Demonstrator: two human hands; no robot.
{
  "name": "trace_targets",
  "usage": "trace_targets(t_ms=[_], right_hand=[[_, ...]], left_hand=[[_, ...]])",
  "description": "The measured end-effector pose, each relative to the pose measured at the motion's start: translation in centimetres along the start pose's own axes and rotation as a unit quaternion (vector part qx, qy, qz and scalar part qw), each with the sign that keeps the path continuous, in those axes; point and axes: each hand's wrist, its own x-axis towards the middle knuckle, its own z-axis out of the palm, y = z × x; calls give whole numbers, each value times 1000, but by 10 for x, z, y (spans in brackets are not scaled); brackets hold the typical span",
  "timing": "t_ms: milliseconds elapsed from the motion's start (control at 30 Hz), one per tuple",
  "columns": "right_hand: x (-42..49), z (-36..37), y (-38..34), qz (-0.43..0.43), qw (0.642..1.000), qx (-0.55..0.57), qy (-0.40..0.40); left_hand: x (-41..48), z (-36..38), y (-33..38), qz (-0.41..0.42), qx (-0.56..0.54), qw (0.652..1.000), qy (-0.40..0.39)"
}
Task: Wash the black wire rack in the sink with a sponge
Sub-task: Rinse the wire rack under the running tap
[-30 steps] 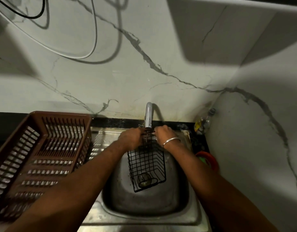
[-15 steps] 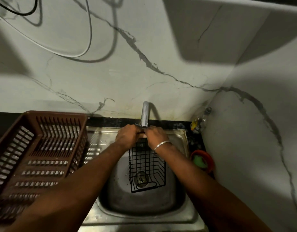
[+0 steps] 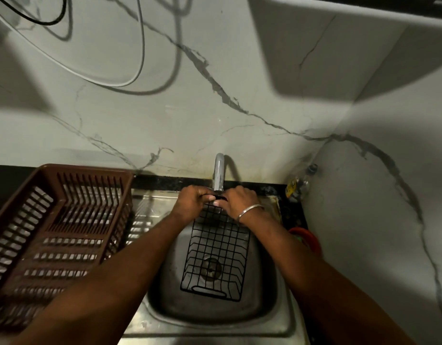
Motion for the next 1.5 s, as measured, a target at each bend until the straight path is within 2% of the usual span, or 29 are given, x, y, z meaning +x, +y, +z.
trace_targets(t_ms=[167, 367, 500, 667, 800, 900, 1000, 1167, 1233, 1300, 1367, 1433, 1500], right_hand=[[-6, 1, 4, -49, 998, -36, -9], [-12, 5, -6, -14, 1000, 17, -10], [-12, -1, 4, 16, 999, 22, 24], [-10, -1, 4, 37, 996, 69, -35], [-10, 0, 10, 43, 986, 144, -65], [-9, 3, 15, 81, 961, 260, -51], [-8, 13, 16, 98, 943, 319, -22], [-11, 16, 13, 121, 931, 345, 9], [-14, 19, 7, 132, 933, 335, 16], [-16, 24, 1, 144, 938, 312, 40], [-17, 28, -5, 143, 947, 282, 50], [-19, 32, -9, 140, 952, 266, 53], [-20, 34, -12, 150, 952, 259, 63]], left_hand=[[0, 6, -2, -10, -7, 1000, -15], [1, 21, 6, -46, 17, 999, -3], [-1, 17, 3, -87, -26, 994, 61], [-3, 23, 4, -97, 109, 989, 41], [-8, 27, -7, -57, 73, 995, 44], [-7, 27, -9, -61, 39, 996, 48], [-2, 28, -4, -97, 9, 993, 70], [5, 32, -5, -142, -39, 985, 90], [3, 31, 0, -155, -25, 982, 104], [0, 30, 7, -198, 15, 971, 132], [2, 31, 9, -273, -6, 952, 138], [4, 31, 11, -347, -114, 921, 139], [5, 27, 22, -393, -276, 869, 117]])
